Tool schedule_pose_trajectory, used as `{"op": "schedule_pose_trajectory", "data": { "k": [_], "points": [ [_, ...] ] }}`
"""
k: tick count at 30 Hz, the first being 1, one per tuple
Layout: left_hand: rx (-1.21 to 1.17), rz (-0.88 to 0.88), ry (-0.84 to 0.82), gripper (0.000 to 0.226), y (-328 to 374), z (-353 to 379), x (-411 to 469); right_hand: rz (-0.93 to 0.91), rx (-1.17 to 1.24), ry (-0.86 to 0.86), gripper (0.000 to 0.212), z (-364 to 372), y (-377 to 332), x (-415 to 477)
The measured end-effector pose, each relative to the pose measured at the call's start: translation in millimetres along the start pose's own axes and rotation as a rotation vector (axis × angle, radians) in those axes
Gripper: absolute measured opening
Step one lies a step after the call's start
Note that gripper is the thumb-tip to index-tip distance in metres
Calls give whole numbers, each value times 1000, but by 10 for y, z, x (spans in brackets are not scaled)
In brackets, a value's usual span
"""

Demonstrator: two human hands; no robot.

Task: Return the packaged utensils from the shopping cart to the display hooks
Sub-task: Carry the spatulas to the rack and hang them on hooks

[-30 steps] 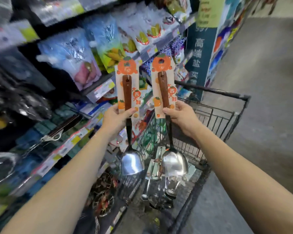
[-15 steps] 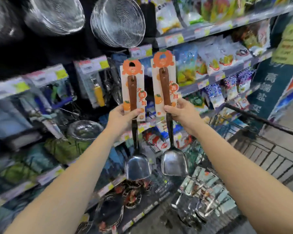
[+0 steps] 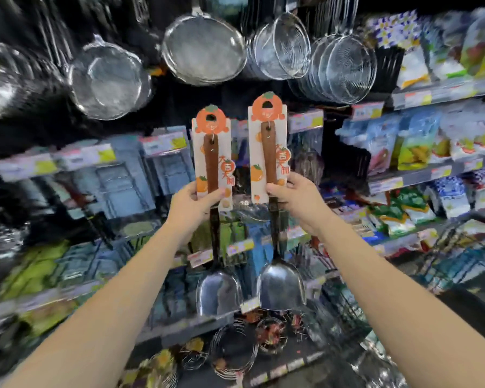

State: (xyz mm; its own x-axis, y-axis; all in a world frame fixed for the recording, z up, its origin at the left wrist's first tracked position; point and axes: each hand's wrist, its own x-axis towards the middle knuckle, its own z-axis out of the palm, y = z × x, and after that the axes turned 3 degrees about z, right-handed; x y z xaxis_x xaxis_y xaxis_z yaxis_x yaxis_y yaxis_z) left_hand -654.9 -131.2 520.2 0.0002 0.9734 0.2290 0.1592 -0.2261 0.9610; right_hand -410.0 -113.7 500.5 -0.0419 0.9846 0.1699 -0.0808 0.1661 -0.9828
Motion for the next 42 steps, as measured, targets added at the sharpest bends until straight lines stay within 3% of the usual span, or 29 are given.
{"op": "schedule_pose_trajectory", "data": {
  "k": [2, 6, 11, 20, 30, 42],
  "points": [
    [4, 6, 36, 23, 33, -392, -92, 1, -15, -42, 58, 365, -86, -23],
    [-42, 30, 116, 41, 178, -1087, -311, -31, 20, -122, 33, 1020, -251, -41],
    [-132, 1, 223, 23, 387, -1762, -613, -38, 9, -261, 14, 1725, -493, -74],
    [-75, 31, 436, 34, 765, -2464, -1110, -94, 35, -427, 21, 2575, -830, -81],
    [-105, 52, 609, 21, 1048, -3130, -1745, -120, 100, -609, 24, 3367, -1034, -199],
    [-88, 52, 622, 23, 1169, -4100, -2333, -143, 128, -645, 26, 4519, -1237, -771]
  ]
}}
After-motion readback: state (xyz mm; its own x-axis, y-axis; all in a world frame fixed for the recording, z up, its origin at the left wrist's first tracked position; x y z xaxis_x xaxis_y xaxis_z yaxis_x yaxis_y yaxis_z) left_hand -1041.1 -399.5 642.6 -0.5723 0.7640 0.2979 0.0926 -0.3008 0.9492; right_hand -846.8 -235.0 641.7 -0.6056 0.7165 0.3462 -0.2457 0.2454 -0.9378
